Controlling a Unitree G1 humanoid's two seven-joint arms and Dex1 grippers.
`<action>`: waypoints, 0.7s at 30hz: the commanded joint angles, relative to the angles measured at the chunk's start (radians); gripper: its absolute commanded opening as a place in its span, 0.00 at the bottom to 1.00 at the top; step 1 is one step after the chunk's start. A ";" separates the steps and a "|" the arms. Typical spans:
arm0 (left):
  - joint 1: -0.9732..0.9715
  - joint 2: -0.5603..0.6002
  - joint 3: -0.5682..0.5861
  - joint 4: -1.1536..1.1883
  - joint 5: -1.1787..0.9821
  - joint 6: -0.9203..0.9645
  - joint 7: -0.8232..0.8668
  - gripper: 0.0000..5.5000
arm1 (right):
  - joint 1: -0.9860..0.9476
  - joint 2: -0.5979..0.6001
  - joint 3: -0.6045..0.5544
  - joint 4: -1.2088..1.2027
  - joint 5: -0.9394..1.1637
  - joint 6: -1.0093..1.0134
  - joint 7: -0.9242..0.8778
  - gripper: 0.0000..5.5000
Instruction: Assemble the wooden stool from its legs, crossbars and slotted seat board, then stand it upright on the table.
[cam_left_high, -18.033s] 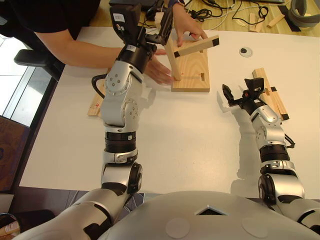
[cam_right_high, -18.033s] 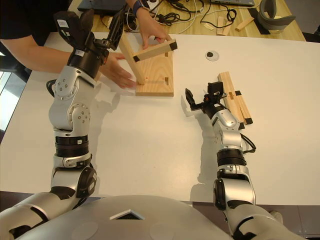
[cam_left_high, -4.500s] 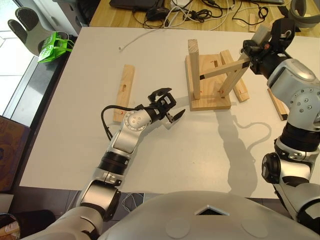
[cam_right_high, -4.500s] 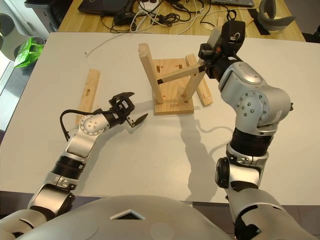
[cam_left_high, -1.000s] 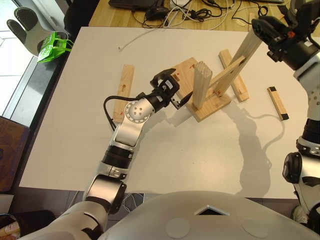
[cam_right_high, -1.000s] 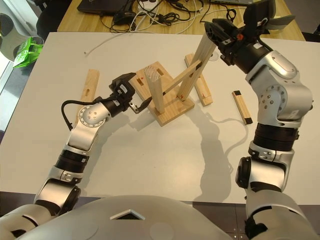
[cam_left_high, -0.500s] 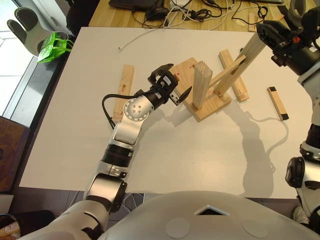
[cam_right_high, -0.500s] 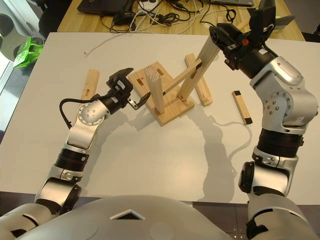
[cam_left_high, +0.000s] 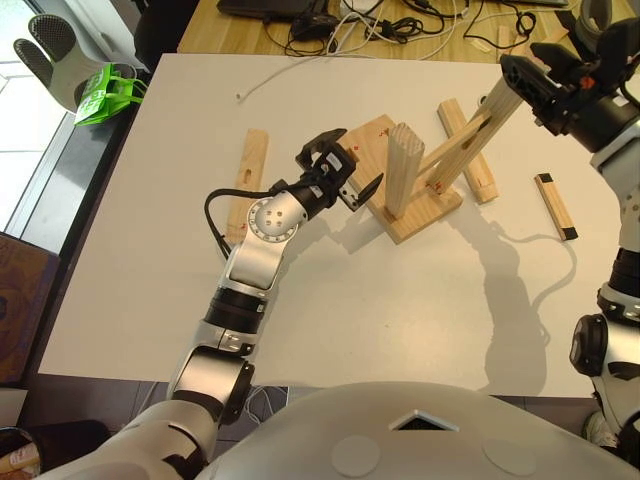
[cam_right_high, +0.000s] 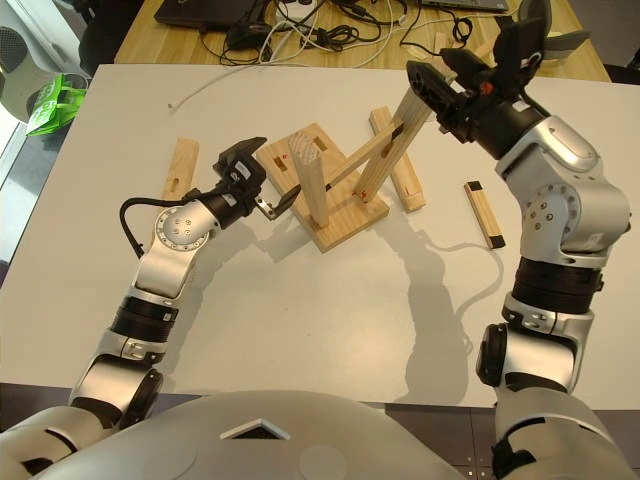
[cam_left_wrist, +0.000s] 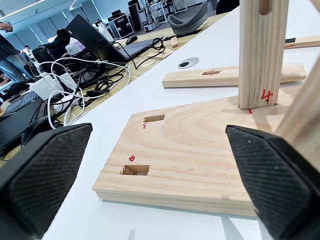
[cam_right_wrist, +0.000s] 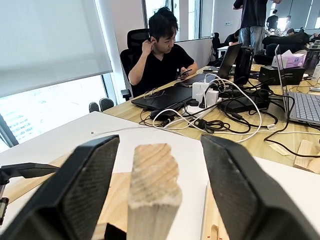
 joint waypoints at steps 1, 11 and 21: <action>-0.010 -0.004 -0.002 0.015 0.009 -0.013 0.005 0.90 | -0.053 0.033 -0.056 0.034 0.001 -0.085 -0.042 0.66; 0.001 0.001 -0.002 0.019 0.007 -0.017 0.001 0.90 | -0.180 0.057 -0.016 -0.182 0.112 -0.032 -0.069 0.63; 0.016 0.005 -0.004 -0.011 0.005 -0.004 -0.007 0.90 | 0.107 0.051 0.132 -0.328 0.139 0.120 -0.069 0.28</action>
